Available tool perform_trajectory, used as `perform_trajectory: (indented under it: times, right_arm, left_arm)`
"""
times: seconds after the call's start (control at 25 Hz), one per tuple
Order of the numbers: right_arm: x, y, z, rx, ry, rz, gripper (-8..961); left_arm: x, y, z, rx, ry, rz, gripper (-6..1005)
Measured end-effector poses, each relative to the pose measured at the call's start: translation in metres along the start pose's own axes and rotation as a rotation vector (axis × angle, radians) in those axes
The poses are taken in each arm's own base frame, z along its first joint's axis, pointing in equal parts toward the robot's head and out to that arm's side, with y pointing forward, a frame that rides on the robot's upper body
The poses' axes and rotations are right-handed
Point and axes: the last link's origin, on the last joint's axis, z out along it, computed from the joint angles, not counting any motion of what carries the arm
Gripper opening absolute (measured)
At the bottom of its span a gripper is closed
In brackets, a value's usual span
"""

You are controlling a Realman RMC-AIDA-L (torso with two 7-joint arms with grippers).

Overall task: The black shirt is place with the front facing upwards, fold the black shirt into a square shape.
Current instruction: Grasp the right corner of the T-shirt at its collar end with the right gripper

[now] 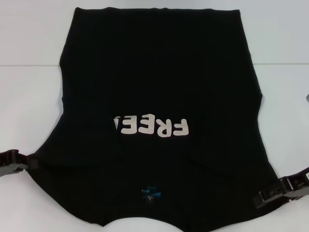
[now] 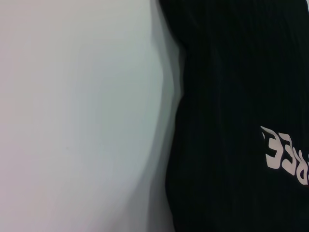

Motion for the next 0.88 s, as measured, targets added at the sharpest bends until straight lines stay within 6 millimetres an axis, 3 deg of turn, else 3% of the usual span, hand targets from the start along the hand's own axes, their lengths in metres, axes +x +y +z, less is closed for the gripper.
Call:
perform_trajectory:
  times: [0.88]
  right_arm:
    - [-0.0030,-0.0030,0.0035,-0.034,-0.072,-0.002,890]
  left_arm:
    - [-0.0011,0.0001,0.0001,-0.003,-0.004,0.003,23]
